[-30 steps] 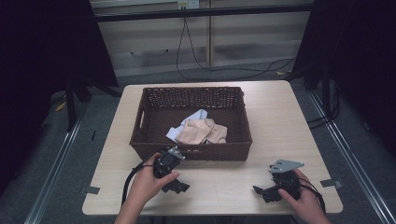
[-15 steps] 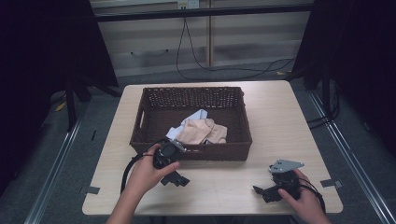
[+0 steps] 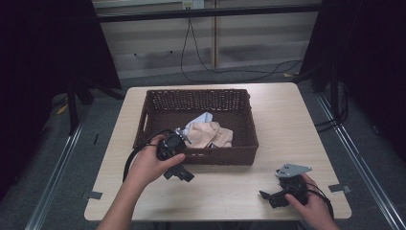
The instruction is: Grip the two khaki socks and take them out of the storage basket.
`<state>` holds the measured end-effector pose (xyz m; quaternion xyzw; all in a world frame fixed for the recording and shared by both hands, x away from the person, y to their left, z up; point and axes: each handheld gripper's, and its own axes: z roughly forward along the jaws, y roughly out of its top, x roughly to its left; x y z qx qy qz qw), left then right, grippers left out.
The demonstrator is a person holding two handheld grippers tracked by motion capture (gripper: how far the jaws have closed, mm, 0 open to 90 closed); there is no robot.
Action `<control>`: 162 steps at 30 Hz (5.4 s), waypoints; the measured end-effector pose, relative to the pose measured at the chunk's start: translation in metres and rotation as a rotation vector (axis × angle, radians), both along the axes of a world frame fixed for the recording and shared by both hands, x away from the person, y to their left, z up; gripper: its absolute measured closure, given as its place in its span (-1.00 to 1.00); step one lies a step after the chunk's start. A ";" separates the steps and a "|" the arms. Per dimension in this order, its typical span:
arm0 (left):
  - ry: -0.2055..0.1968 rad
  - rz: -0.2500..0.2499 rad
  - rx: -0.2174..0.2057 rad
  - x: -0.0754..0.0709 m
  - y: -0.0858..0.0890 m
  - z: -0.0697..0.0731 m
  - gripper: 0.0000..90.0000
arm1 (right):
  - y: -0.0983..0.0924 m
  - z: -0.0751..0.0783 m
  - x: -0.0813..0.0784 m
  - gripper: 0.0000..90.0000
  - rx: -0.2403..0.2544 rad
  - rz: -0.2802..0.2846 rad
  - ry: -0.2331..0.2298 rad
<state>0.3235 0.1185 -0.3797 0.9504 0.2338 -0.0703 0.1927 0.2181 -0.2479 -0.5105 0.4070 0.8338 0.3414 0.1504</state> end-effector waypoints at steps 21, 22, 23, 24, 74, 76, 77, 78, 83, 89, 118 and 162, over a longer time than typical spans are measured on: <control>0.017 0.008 -0.011 0.027 -0.007 0.046 -0.90 | 0.000 0.000 0.000 -1.00 0.002 -0.002 0.000; 0.019 0.015 -0.015 0.028 -0.007 0.047 -0.91 | 0.000 0.000 0.000 -1.00 0.002 -0.002 -0.001; 0.015 0.019 -0.011 0.031 -0.007 0.048 -0.91 | 0.000 0.000 0.000 -1.00 0.002 -0.003 0.000; 0.016 0.023 -0.012 0.034 -0.007 0.050 -0.91 | 0.000 0.000 0.000 -1.00 0.001 0.000 -0.005; -0.021 0.371 0.061 0.131 -0.025 -0.026 -0.36 | 0.000 0.000 0.000 -1.00 0.002 0.000 -0.004; 0.005 0.374 0.074 0.132 -0.027 -0.030 -0.21 | 0.000 0.000 0.001 -1.00 -0.001 0.000 -0.010; 0.008 0.372 0.080 0.133 -0.028 -0.031 -0.14 | 0.000 0.000 0.001 -1.00 0.000 0.000 -0.009; 0.015 0.365 0.093 0.134 -0.029 -0.032 -0.14 | 0.000 0.000 0.001 -1.00 0.000 0.000 -0.009; 0.013 0.338 0.111 0.137 -0.036 -0.036 0.14 | 0.000 0.000 0.001 -1.00 -0.001 0.000 -0.011; 0.051 0.304 0.172 0.138 -0.041 -0.035 0.85 | 0.000 0.000 0.001 -1.00 -0.001 0.000 -0.010; 0.065 0.303 0.143 0.124 -0.024 0.071 0.95 | 0.000 0.000 0.000 -1.00 0.001 0.001 -0.003; 0.036 0.161 0.135 0.073 0.005 0.134 0.93 | 0.000 0.000 0.000 -1.00 0.000 0.001 -0.003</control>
